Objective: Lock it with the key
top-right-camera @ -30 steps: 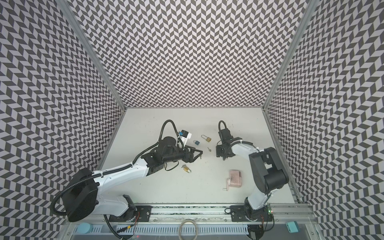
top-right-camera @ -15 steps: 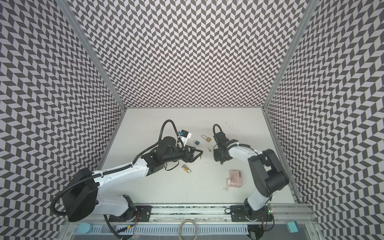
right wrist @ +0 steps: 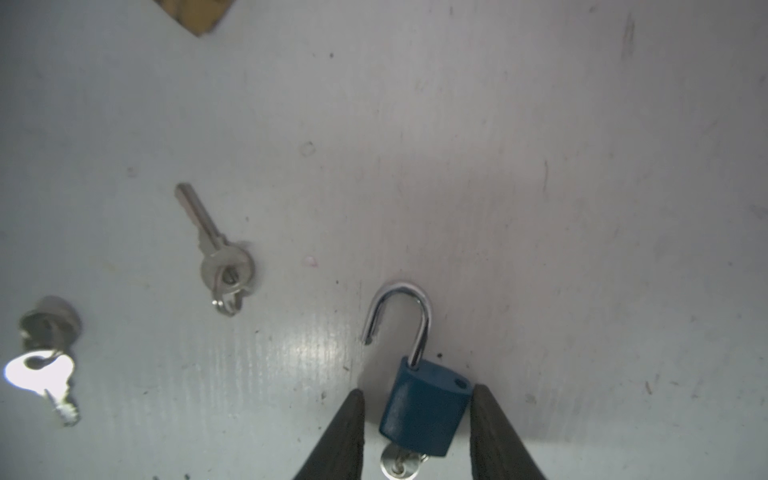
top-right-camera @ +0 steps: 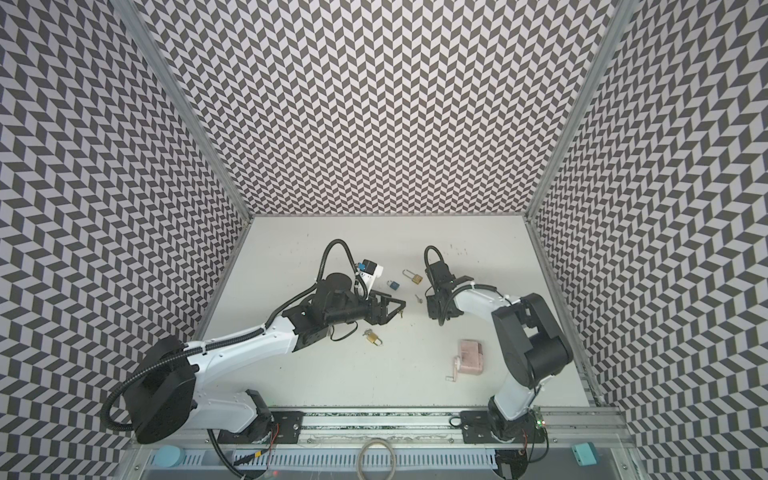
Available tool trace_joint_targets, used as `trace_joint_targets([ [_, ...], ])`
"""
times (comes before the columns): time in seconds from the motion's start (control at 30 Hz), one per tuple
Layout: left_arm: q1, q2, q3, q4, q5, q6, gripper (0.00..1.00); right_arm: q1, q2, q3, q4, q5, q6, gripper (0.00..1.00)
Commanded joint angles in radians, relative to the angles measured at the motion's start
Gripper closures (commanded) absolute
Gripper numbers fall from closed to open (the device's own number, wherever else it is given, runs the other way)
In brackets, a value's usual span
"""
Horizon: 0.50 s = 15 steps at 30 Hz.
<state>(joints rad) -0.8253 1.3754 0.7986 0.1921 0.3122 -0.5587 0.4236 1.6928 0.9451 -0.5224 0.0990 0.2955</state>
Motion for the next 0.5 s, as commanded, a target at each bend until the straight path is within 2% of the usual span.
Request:
trace_joint_targets([
  [0.0,-0.004,-0.009,0.004,-0.002,0.006,0.009,0.28,0.004,0.044,-0.013,-0.006,-0.001,-0.003,0.64],
  [0.17,0.004,-0.031,0.004,-0.023,-0.011,0.014,0.28,0.004,0.029,-0.022,0.001,-0.015,-0.006,0.71],
  [0.47,0.041,-0.106,-0.009,-0.059,-0.046,0.013,0.28,0.004,-0.04,-0.038,0.014,-0.031,-0.007,0.74],
])
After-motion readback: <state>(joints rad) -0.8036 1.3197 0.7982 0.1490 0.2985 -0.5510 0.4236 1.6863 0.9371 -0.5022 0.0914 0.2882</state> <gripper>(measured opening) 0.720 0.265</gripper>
